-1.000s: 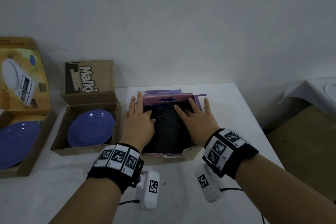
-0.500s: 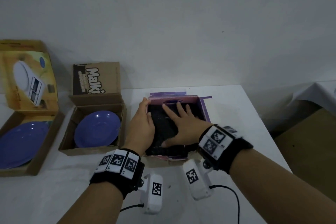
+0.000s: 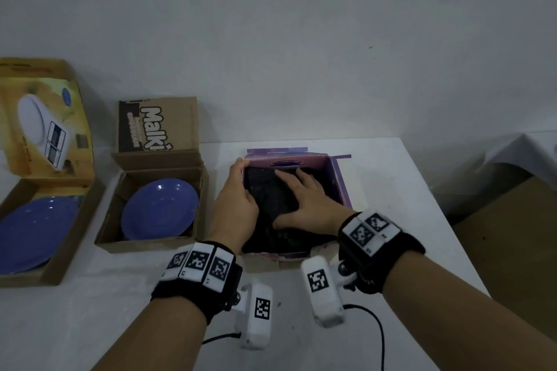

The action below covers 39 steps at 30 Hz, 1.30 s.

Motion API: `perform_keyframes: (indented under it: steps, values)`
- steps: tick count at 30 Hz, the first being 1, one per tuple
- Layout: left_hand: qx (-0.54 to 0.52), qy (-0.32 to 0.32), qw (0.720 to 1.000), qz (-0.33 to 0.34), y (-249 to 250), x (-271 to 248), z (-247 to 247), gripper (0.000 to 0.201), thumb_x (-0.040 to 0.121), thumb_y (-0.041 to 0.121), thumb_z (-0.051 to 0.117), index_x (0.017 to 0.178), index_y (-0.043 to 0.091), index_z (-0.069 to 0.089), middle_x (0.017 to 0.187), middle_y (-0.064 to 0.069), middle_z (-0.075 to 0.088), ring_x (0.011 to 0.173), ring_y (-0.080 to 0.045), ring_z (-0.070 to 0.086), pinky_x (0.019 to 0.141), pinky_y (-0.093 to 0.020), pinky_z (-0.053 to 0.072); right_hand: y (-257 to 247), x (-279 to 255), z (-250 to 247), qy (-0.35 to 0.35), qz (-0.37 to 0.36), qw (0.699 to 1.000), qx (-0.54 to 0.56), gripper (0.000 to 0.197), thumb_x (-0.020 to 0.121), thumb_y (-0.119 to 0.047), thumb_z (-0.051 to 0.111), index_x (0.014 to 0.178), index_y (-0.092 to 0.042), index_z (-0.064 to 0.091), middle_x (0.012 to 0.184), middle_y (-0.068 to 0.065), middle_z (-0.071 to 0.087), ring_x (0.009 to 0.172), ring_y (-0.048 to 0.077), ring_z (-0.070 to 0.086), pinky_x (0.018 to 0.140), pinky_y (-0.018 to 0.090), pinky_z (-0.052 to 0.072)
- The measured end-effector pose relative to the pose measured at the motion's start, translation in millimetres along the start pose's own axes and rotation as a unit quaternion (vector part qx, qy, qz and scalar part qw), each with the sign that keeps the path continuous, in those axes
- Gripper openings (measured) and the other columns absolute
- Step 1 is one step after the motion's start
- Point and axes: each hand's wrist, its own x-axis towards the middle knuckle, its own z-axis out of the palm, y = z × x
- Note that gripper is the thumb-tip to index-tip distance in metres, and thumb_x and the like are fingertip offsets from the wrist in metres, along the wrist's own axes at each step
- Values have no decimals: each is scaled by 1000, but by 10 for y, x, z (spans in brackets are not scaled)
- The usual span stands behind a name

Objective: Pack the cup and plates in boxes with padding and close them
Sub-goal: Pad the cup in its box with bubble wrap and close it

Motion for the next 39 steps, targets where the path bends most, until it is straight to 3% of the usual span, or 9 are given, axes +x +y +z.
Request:
perform_keyframes:
  steps: [6, 8, 11, 15, 19, 23, 30, 35, 39]
  values:
    - [13, 2, 1000, -5, -27, 11, -23, 62, 91, 2, 43, 144, 28, 25, 116, -2, 56, 100, -22, 57, 79, -22, 37, 60, -93, -3, 66, -71, 995, 20, 81, 80, -34, 67, 147, -35, 22, 157, 4, 13, 145, 23, 10, 117, 44, 18]
    - [20, -2, 1000, -24, -52, 42, -57, 64, 93, 17, 50, 148, 24, 18, 133, -5, 52, 116, -26, 54, 91, -29, 39, 59, -168, -142, 208, -136, 967, 47, 57, 83, -25, 64, 137, -26, 44, 140, 6, 44, 129, 20, 41, 109, 37, 36]
    - [7, 5, 996, -89, -58, 104, -155, 66, 93, 47, 48, 146, 18, 23, 144, -7, 43, 129, -27, 44, 105, -39, 35, 172, -277, -304, 400, -68, 914, 28, 32, 89, -22, 55, 121, -21, 56, 123, 3, 52, 115, 20, 49, 91, 24, 38]
    - [6, 52, 993, -109, 104, 179, -380, 43, 95, 44, 45, 129, 18, 49, 114, 1, 57, 99, -19, 54, 84, -29, 40, 442, -346, -376, 288, 146, 940, 115, 50, 95, -37, 46, 139, -14, 36, 134, 15, 48, 121, 32, 47, 96, 35, 37]
    - [-112, -11, 989, -95, 173, 296, -350, 13, 98, 24, 45, 101, 20, 57, 102, -4, 63, 62, -19, 59, 58, -30, 51, 447, -387, -427, 325, 96, 924, 179, 32, 97, -28, 40, 118, -15, 60, 110, 6, 65, 101, 24, 59, 83, 30, 43]
    - [55, -30, 998, -15, 98, 272, -216, 30, 88, 14, 58, 116, 27, 55, 112, 2, 55, 91, -18, 57, 74, -30, 45, 380, -390, -395, 317, 66, 918, 227, 30, 93, -25, 40, 97, -18, 69, 84, 0, 70, 70, 22, 65, 73, 41, 56]
    - [-44, -51, 990, -120, -96, 294, -80, 62, 88, 15, 57, 145, 19, 31, 146, -4, 37, 130, -24, 42, 107, -42, 38, 454, -392, -181, 259, 81, 945, 181, 33, 90, -34, 59, 121, -25, 53, 93, -1, 59, 88, 20, 60, 77, 36, 53]
    - [-218, -72, 966, -121, -66, 351, -55, 50, 86, -10, 45, 126, 19, 51, 114, -6, 63, 89, -12, 60, 71, -29, 50, 463, -358, -130, 282, 68, 943, 165, 29, 91, -31, 57, 117, -20, 55, 92, 4, 61, 84, 19, 59, 72, 33, 52]
    - [-277, -66, 952, -114, -55, 336, -39, 61, 82, -19, 43, 130, 20, 47, 112, 3, 61, 98, -10, 59, 68, -22, 51, 480, -342, -137, 289, 64, 940, 171, 25, 89, -30, 60, 112, -22, 56, 91, 2, 60, 82, 16, 57, 71, 30, 50]
